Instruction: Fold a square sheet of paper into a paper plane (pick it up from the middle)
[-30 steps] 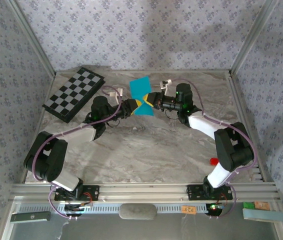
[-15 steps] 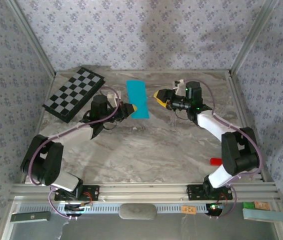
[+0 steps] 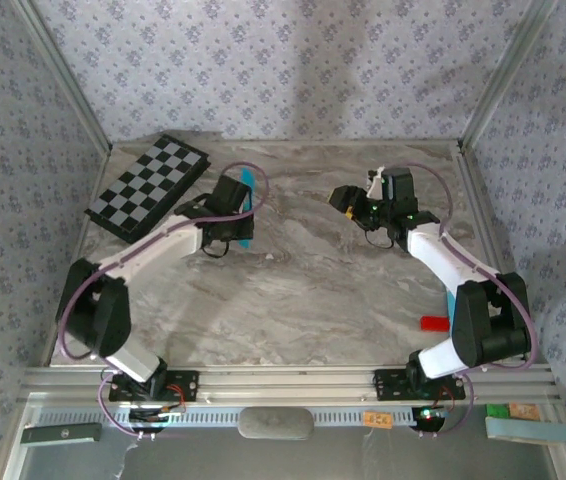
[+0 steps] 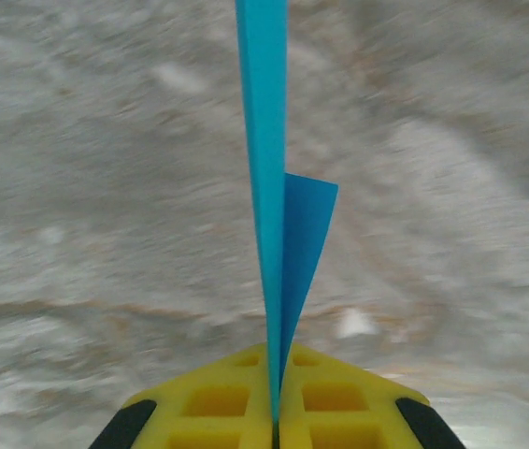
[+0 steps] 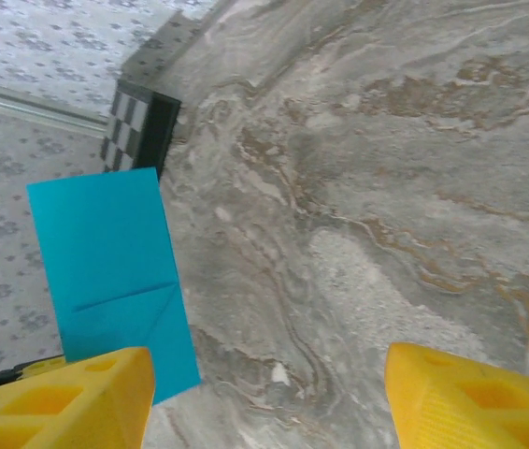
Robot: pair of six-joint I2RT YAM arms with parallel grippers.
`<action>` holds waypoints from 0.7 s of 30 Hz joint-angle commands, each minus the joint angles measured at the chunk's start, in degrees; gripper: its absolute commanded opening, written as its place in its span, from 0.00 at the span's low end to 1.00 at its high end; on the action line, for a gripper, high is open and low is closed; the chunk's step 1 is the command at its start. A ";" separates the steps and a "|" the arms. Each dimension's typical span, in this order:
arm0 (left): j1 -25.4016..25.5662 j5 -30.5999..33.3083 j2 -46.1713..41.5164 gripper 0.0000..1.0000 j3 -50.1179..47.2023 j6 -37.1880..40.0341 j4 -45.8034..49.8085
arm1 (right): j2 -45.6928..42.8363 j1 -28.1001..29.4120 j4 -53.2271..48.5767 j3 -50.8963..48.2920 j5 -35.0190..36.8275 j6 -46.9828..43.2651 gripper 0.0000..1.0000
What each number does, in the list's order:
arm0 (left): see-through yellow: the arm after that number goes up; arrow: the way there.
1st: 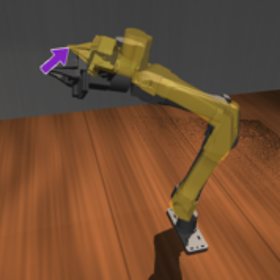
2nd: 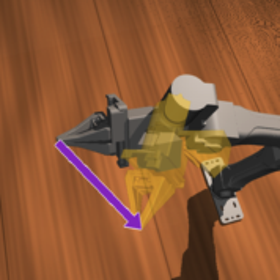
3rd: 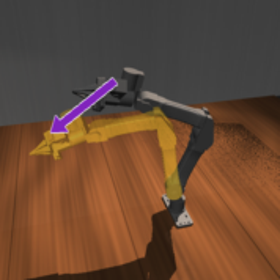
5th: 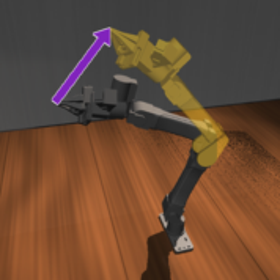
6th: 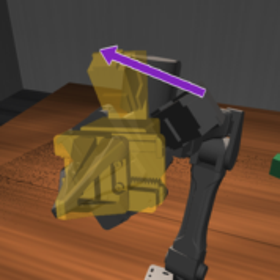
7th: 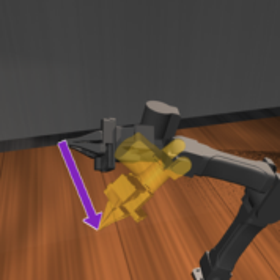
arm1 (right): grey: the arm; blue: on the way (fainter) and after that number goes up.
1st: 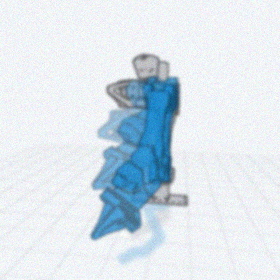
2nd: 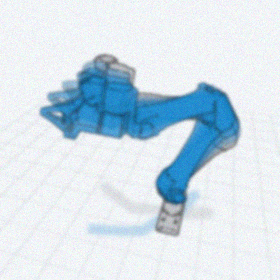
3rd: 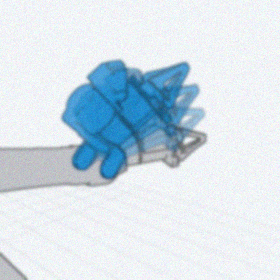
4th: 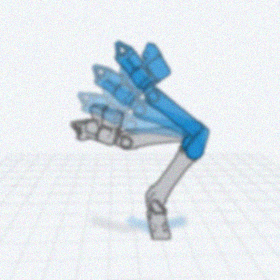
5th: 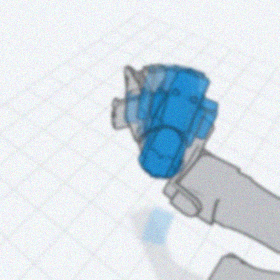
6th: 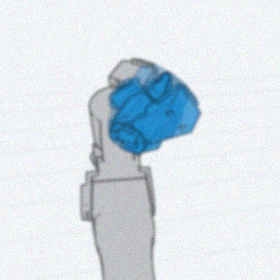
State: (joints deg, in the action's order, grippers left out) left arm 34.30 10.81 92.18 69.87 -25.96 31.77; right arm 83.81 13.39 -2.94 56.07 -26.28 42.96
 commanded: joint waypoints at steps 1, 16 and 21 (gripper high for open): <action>2.61 17.38 5.10 0.07 4.05 2.42 12.60 | -0.87 0.09 -3.65 1.14 3.44 -2.38 0.68; 8.23 3.90 18.53 0.35 9.97 -5.78 7.79 | -2.39 -0.12 -6.39 -0.60 6.57 -2.32 0.67; 7.38 -4.12 14.94 0.49 9.09 -6.03 3.38 | -2.10 0.31 -6.68 -0.88 7.34 -2.09 0.67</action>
State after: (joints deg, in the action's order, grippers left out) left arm 42.33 13.80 111.09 79.31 -31.27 38.54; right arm 82.89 13.41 -8.23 55.94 -20.47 41.45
